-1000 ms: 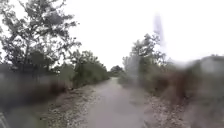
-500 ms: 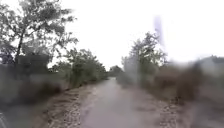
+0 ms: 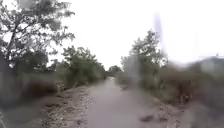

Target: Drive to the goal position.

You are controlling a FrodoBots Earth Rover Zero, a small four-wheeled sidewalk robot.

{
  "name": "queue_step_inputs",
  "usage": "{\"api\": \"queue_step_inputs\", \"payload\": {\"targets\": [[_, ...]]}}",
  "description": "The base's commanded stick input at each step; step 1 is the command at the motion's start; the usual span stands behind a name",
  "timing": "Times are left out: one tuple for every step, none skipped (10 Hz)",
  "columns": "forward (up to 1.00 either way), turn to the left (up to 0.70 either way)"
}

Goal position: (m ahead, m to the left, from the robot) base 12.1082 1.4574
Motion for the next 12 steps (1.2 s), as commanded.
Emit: {"api": "queue_step_inputs", "payload": {"targets": [[0.70,0.00],[0.70,0.00],[0.70,0.00],[0.70,0.00],[0.70,0.00],[0.70,0.00],[0.70,0.00],[0.70,0.00],[0.70,0.00],[0.70,0.00],[0.70,0.00],[0.70,0.00]]}}
